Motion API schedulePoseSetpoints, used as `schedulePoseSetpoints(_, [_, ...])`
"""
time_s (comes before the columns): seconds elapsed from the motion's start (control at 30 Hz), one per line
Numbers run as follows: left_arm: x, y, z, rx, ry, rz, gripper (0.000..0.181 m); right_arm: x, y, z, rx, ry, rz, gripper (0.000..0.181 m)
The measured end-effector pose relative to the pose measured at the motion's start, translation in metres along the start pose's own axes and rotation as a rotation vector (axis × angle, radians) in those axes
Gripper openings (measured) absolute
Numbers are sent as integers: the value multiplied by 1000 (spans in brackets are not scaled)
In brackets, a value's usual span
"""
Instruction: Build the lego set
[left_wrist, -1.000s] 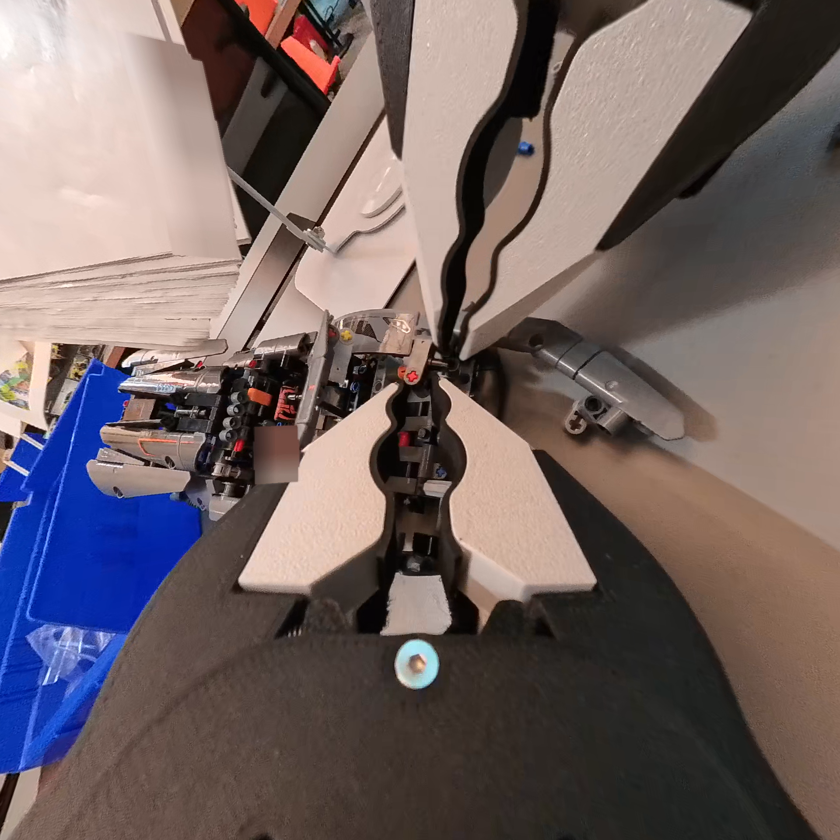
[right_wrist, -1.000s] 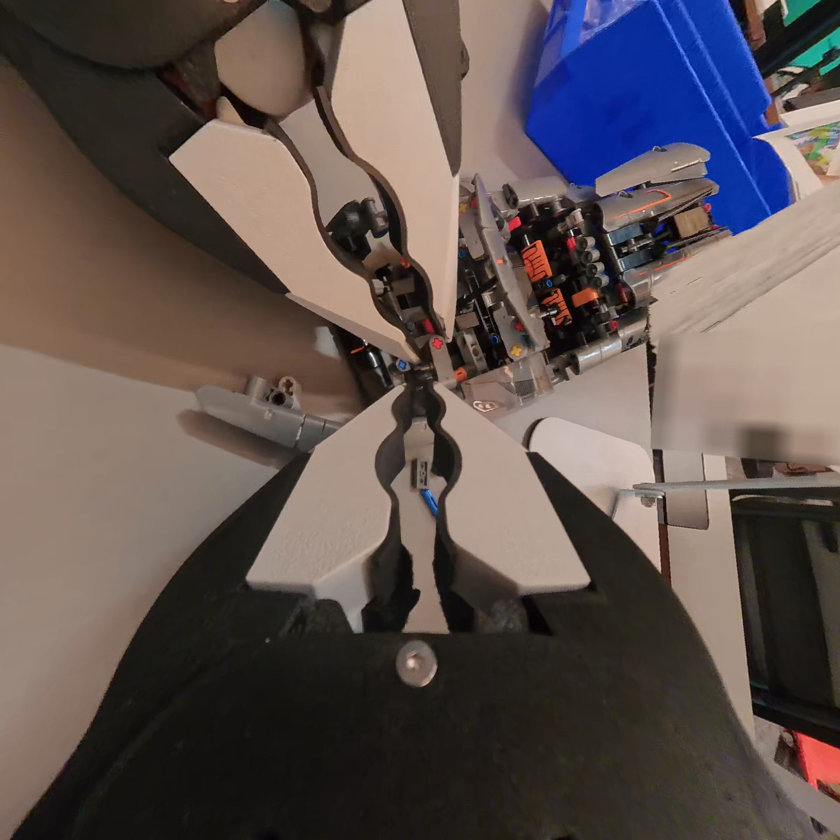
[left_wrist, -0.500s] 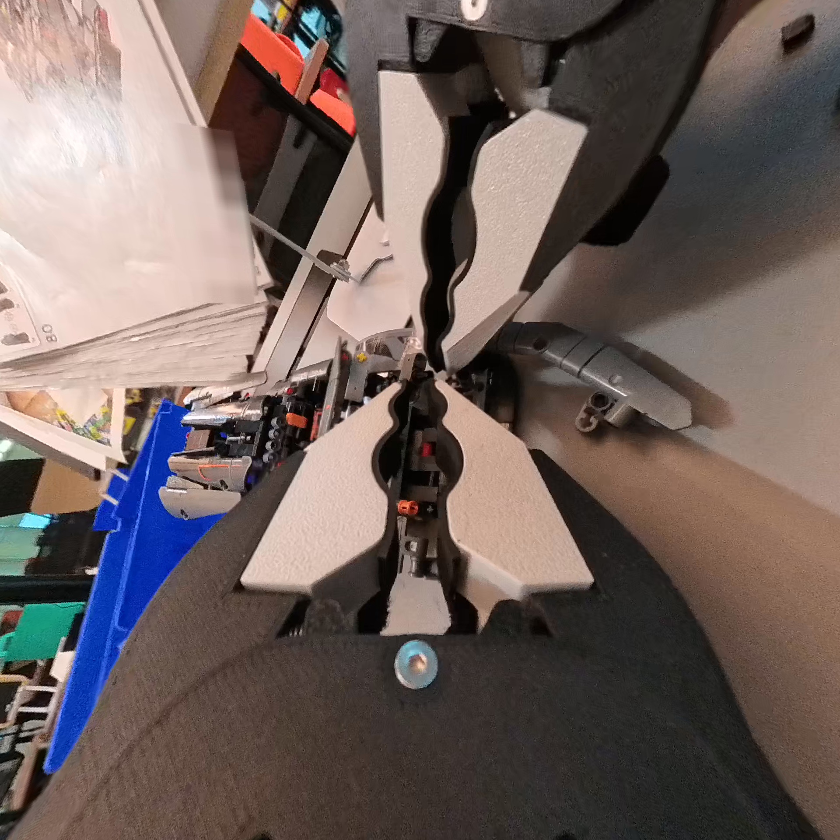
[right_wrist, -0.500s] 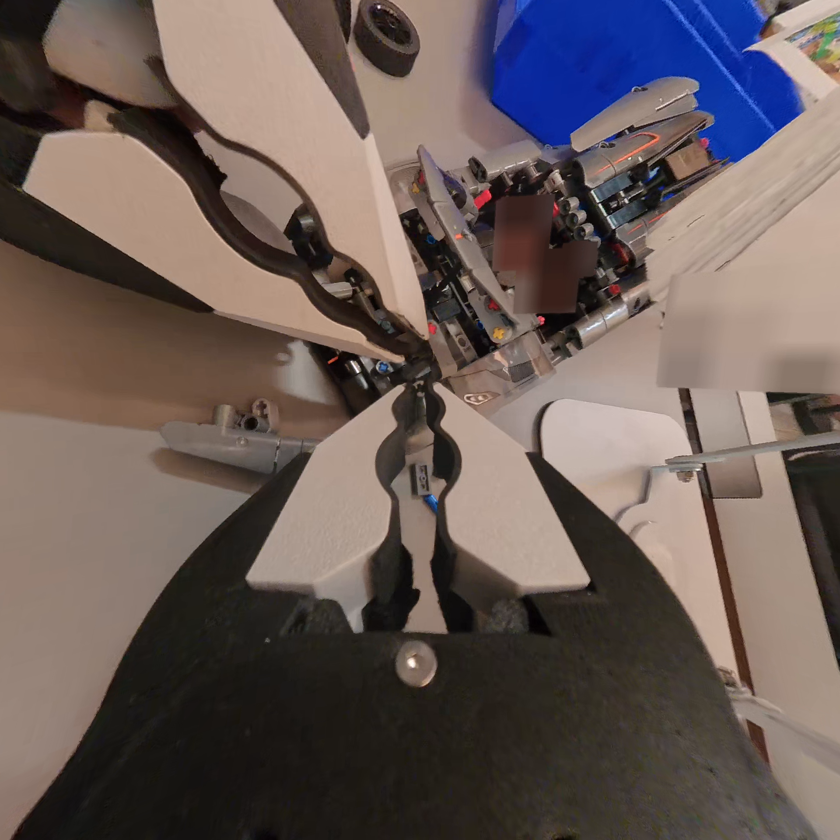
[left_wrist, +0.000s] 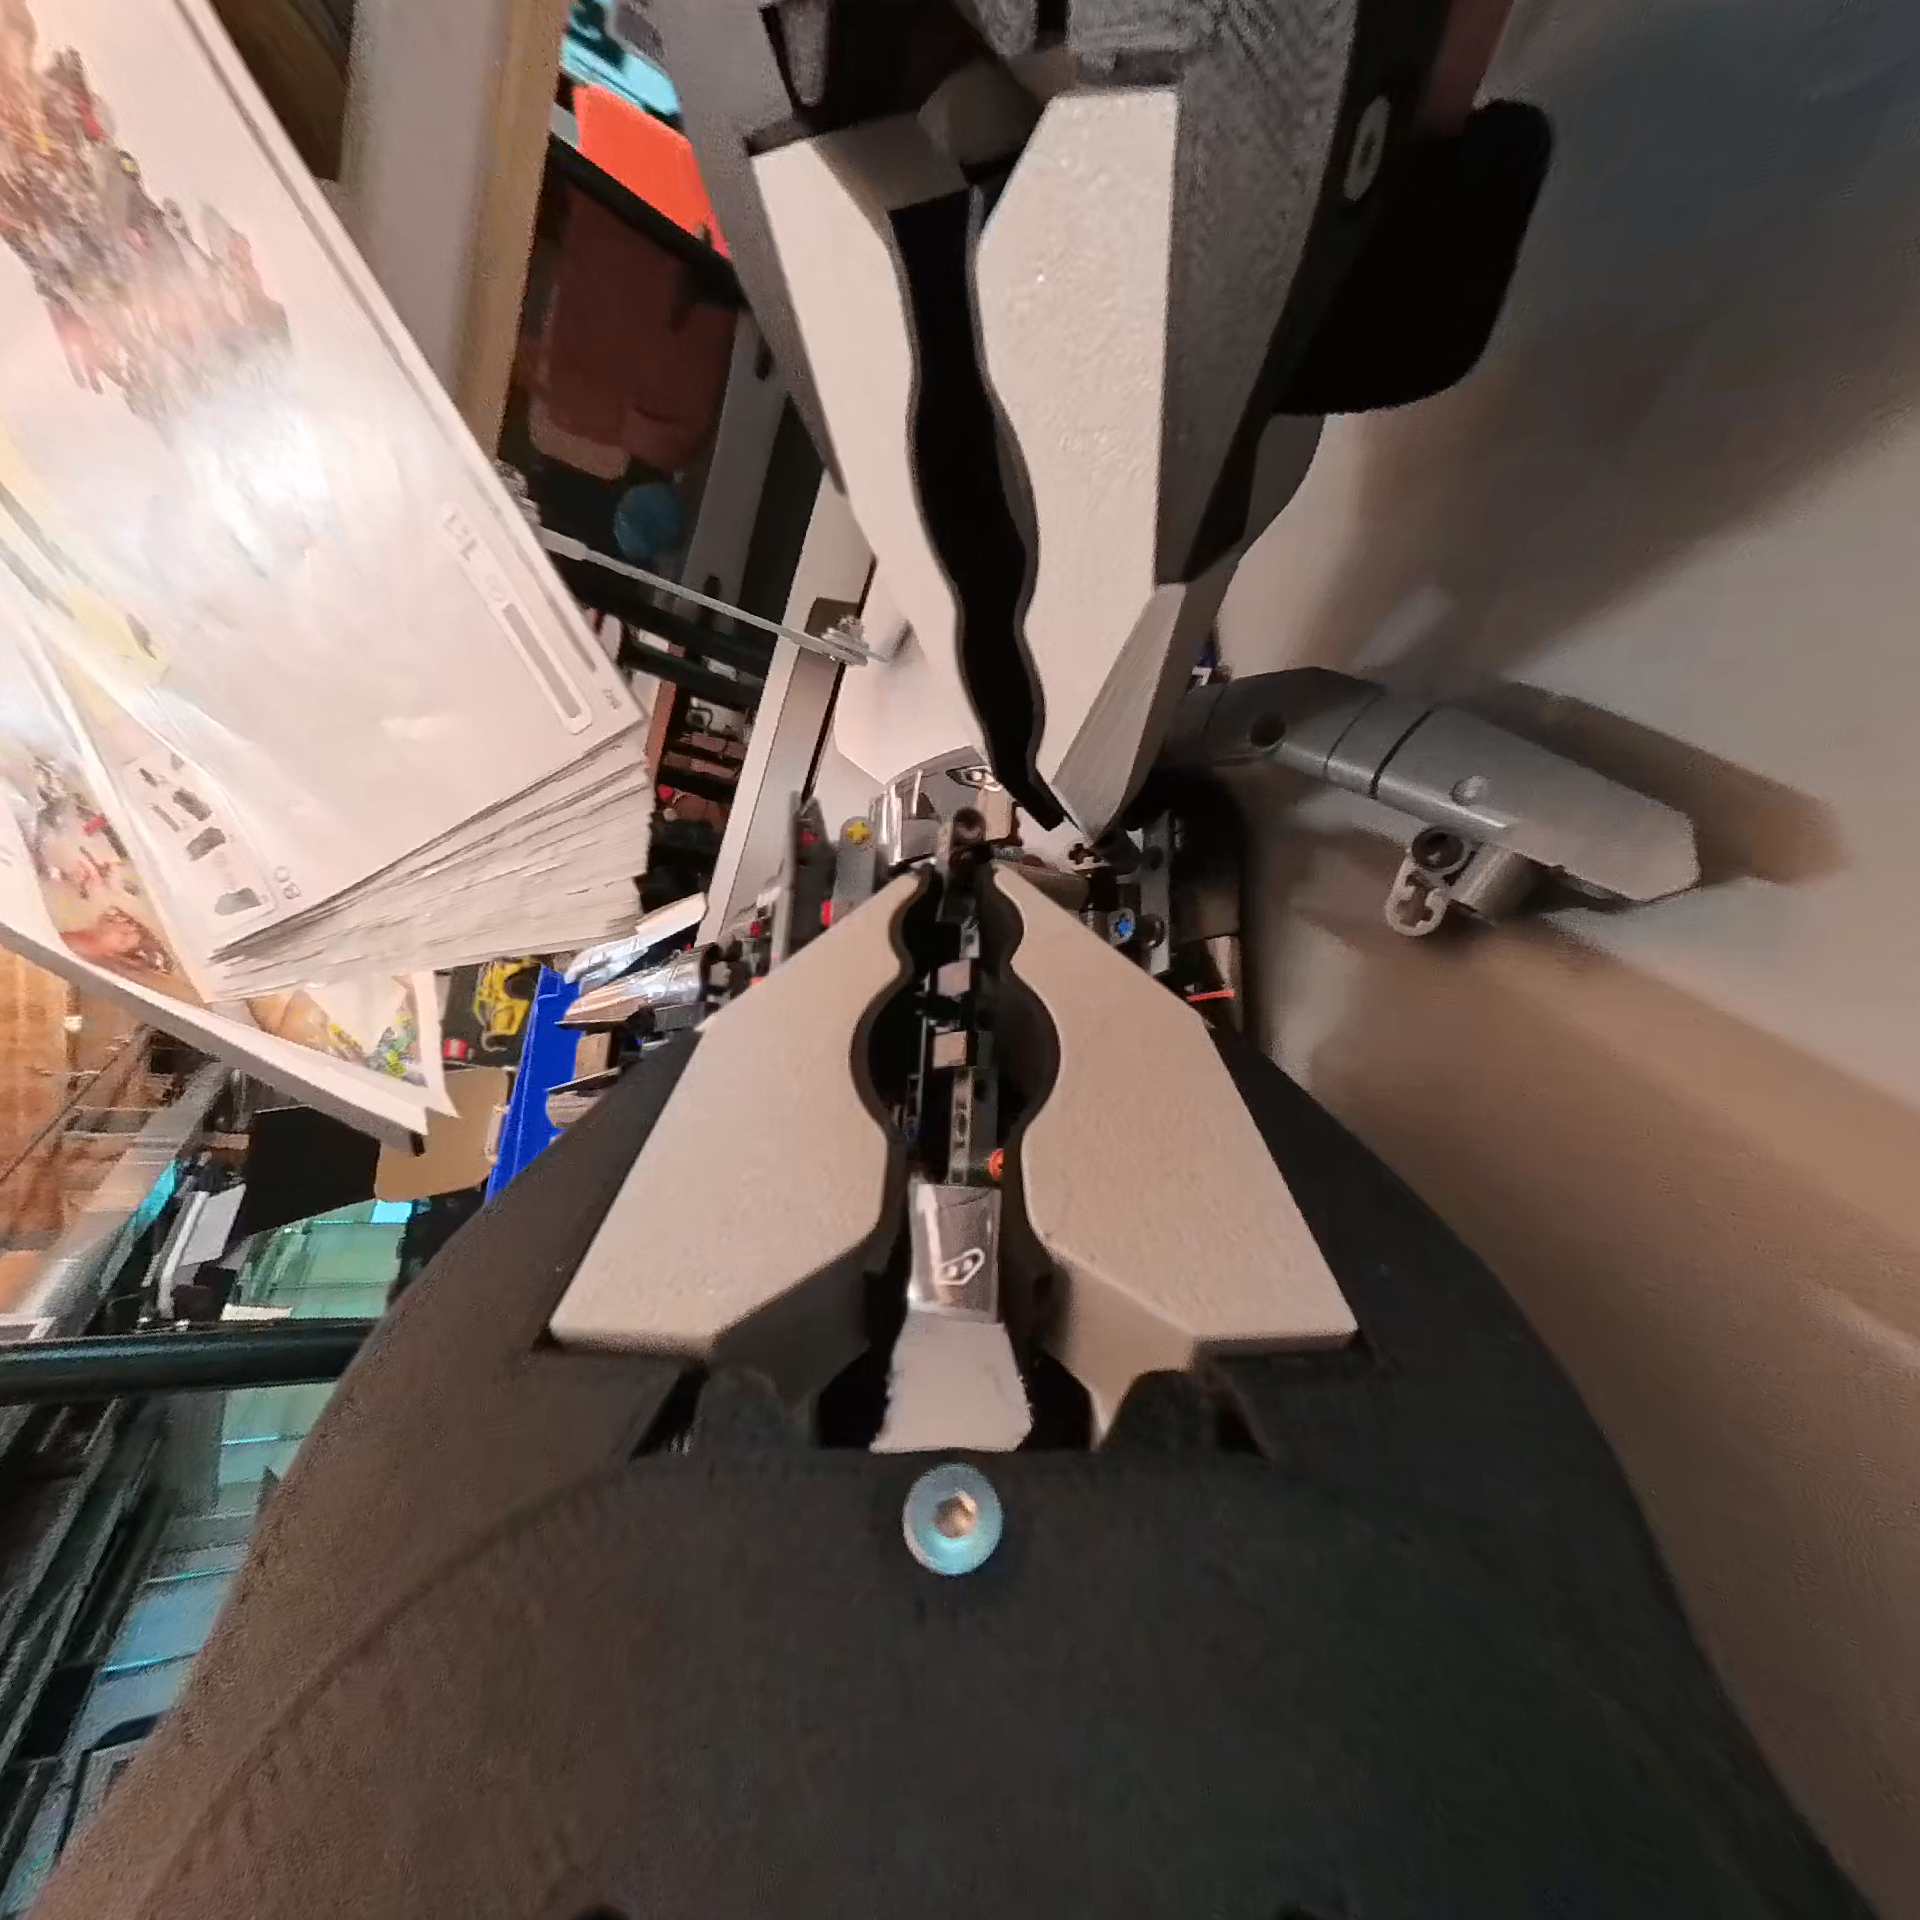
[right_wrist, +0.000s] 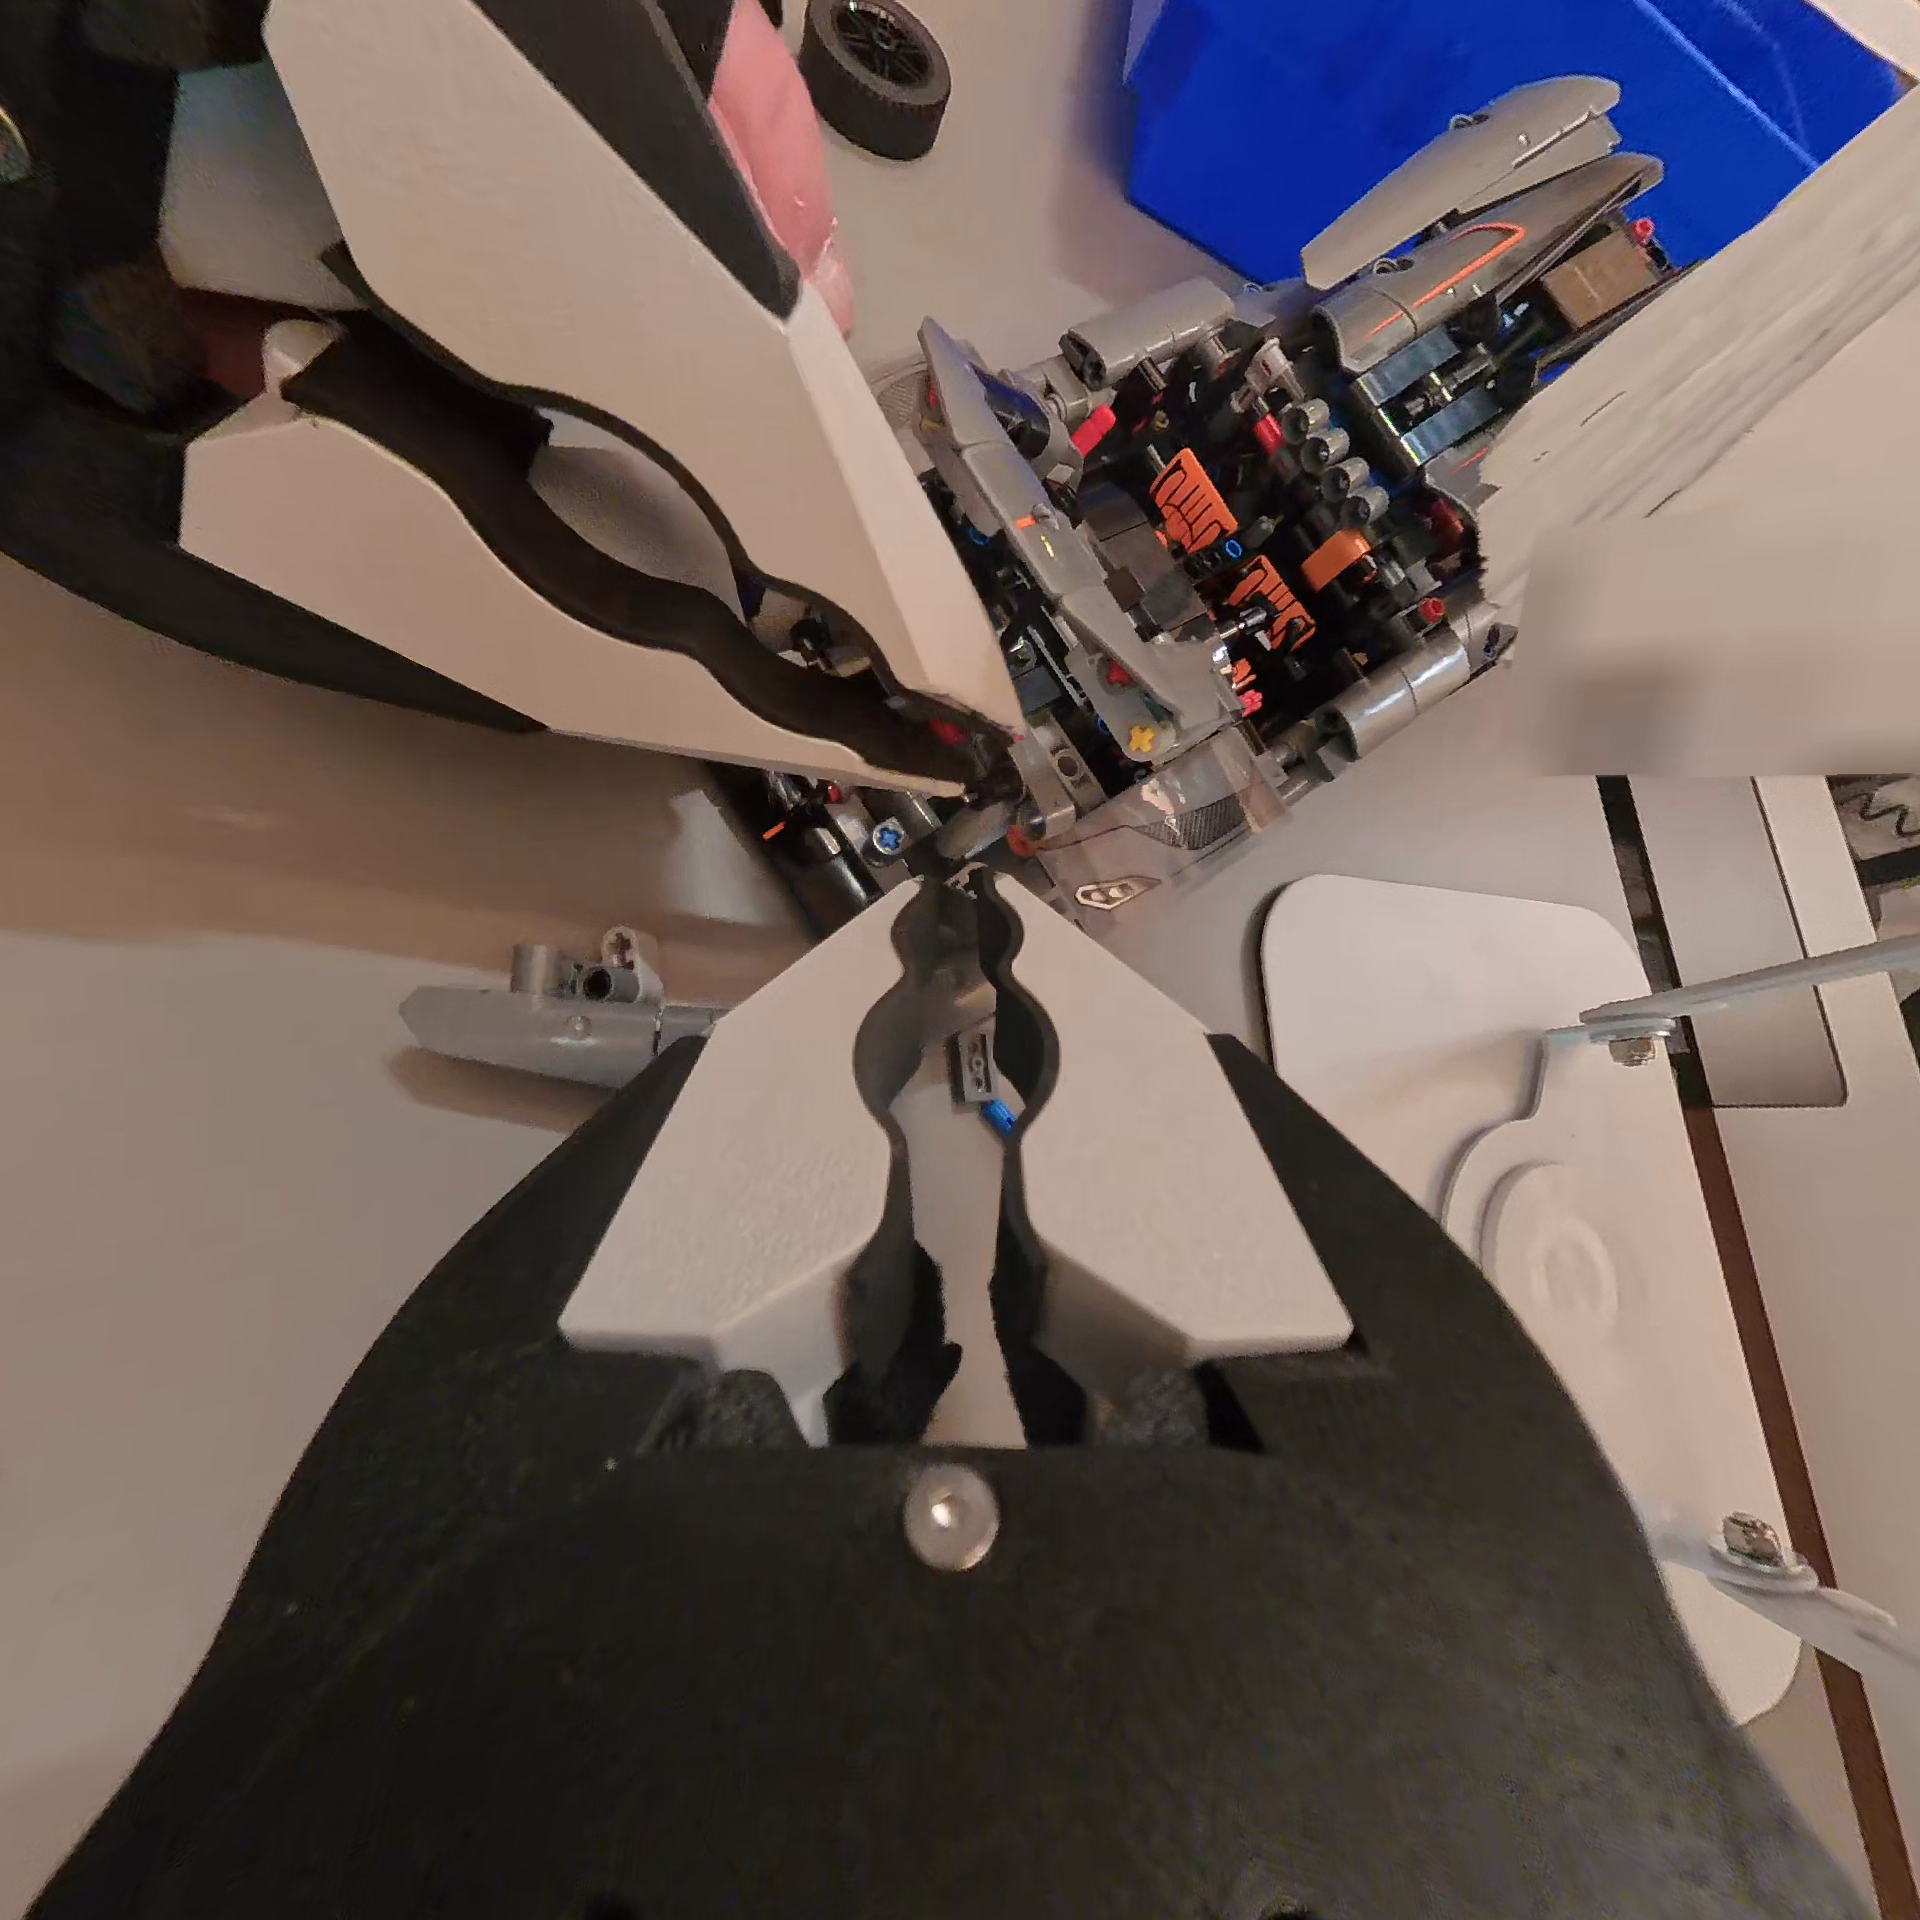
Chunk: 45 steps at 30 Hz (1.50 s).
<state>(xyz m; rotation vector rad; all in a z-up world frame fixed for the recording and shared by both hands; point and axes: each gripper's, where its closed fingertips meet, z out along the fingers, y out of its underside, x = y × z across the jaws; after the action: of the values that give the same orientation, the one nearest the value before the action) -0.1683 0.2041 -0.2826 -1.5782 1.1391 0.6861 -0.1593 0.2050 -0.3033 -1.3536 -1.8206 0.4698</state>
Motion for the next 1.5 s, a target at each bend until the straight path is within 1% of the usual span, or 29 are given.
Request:
schedulePoseSetpoints(0.07, [-1, -1, 0, 10, -2, -8, 6, 1, 1, 0, 1, 1, 6, 4])
schedulePoseSetpoints(0.2, [4, 0, 4, 17, 31, -22, 16, 1, 1, 0, 3, -1, 6, 4])
schedulePoseSetpoints(0.33, [3, 2, 7, -5, 12, -3, 11, 0, 1, 0, 2, -2, 1, 6])
schedulePoseSetpoints(0.53, [0, 6, 10, -44, 42, -28, 6, -1, 1, 2, 0, 0, -4, 8])
schedulePoseSetpoints(0.67, [-2, 13, 14, -121, 31, 9, 3, -1, 1, 2, 0, 6, -9, 7])
schedulePoseSetpoints(0.73, [5, 19, 18, -160, 68, 13, 0, -1, 1, 2, 1, 5, -7, 9])
schedulePoseSetpoints(0.77, [12, 17, 19, -146, 99, 16, 0, -1, 1, 2, 3, 5, -7, 9])
schedulePoseSetpoints(0.87, [9, 17, 19, -167, 30, 95, 0, -2, 1, 2, 6, 6, -13, 9])
schedulePoseSetpoints(1.07, [1, 16, 20, -123, 37, -2, 0, -2, 1, 3, 8, 4, -9, 10])
schedulePoseSetpoints(1.17, [2, 16, 19, -122, 43, 10, 0, -2, 1, 2, 7, 4, -13, 11])
schedulePoseSetpoints(1.23, [9, 16, 17, -125, 105, 3, 0, -3, 1, 2, 4, 4, -17, 11])
schedulePoseSetpoints(1.3, [14, 16, 12, -99, 138, 46, 1, -3, 1, 2, 4, 4, -22, 12])
schedulePoseSetpoints(1.37, [12, 17, 4, -74, 146, 59, 1, -3, 1, 2, 5, 4, -27, 12])
schedulePoseSetpoints(1.5, [1, 22, -21, -21, 207, 7, 10, -3, 2, 2, 5, 2, -27, 12])
